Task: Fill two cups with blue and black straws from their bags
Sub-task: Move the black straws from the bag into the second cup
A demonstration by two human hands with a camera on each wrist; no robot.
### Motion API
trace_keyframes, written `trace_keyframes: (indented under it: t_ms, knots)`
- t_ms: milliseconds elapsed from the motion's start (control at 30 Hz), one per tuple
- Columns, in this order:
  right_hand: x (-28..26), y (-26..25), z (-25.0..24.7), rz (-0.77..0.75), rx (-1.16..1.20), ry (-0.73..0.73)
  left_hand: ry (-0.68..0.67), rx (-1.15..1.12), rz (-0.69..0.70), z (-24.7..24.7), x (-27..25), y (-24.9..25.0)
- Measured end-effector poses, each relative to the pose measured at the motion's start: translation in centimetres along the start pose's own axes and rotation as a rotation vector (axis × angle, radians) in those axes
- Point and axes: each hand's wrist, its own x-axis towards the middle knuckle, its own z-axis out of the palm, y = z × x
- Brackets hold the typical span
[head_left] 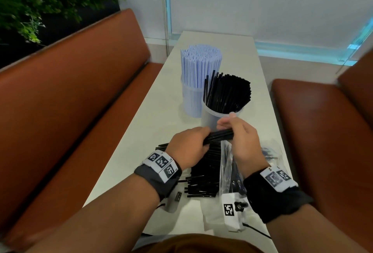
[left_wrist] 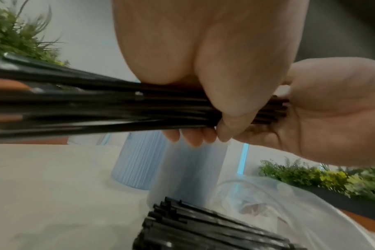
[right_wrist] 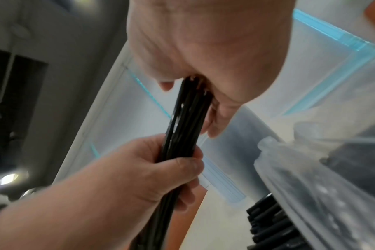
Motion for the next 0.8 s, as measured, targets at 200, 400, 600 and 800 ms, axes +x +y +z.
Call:
trace_keyframes:
  t_ms: [200, 400, 600, 800]
  knots:
    - [0.4, 0.2, -0.7, 0.425, 0.392, 0.041, 0.340, -1.098, -0.089, -5.1, 2.9, 2.5]
    - [0.0, -0.2, 0.0, 0.543, 0.641, -0.098, 0.437, -1.587, -0.161, -4.9, 4.8, 5.2]
    - [0.3, 0.1, -0.7, 0.348, 0.467, -0.106, 0.440, -1.596, -0.222, -4.1, 5.3, 4.7]
    - [-0.1, -0.2, -0.7, -0.128, -0.419, -0.479, 0.380, -1.562, -0.296, -3.2, 5.0, 4.3]
